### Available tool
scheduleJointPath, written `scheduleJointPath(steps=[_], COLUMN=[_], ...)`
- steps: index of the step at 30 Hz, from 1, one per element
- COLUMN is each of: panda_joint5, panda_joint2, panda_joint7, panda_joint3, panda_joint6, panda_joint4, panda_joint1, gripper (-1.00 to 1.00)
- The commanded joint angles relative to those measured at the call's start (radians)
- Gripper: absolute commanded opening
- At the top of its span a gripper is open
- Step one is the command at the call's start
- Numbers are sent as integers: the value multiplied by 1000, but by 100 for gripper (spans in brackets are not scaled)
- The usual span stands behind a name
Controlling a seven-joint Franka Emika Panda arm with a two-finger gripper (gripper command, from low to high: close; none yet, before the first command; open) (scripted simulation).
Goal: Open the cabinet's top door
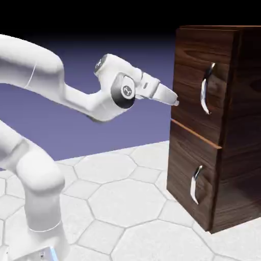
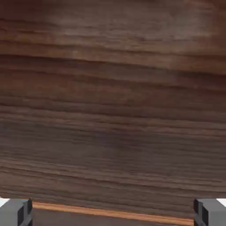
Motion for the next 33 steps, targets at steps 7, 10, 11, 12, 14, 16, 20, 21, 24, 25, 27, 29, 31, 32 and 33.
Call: scheduleJointPath(steps=[7, 10, 11, 12, 14, 16, 20, 21, 24, 25, 27, 29, 31, 32, 33], panda_joint5=[-304, -435, -478, -522, -609, -696, -870, -913, -1044, -1087, -1174, -1261, -1348, -1392, -1435], panda_joint2=[-40, -57, -63, -68, -80, -91, -114, -119, -136, -142, -153, -165, -176, -182, -188], panda_joint7=[234, 335, 368, 401, 468, 535, 669, 702, 803, 836, 903, 970, 1037, 1070, 1104], panda_joint3=[-100, -143, -157, -172, -200, -229, -286, -300, -343, -357, -386, -414, -443, -457, -472], panda_joint6=[-6, -8, -9, -10, -12, -13, -17, -18, -20, -21, -23, -24, -26, -27, -28], panda_joint4=[49, 70, 77, 84, 98, 112, 140, 147, 168, 175, 189, 203, 218, 225, 232], panda_joint1=[86, 123, 135, 147, 172, 197, 246, 258, 295, 307, 332, 356, 381, 393, 405], gripper=[0, 0, 0, 0, 0, 0, 0, 0, 0, 0, 0, 0, 0, 0, 0])
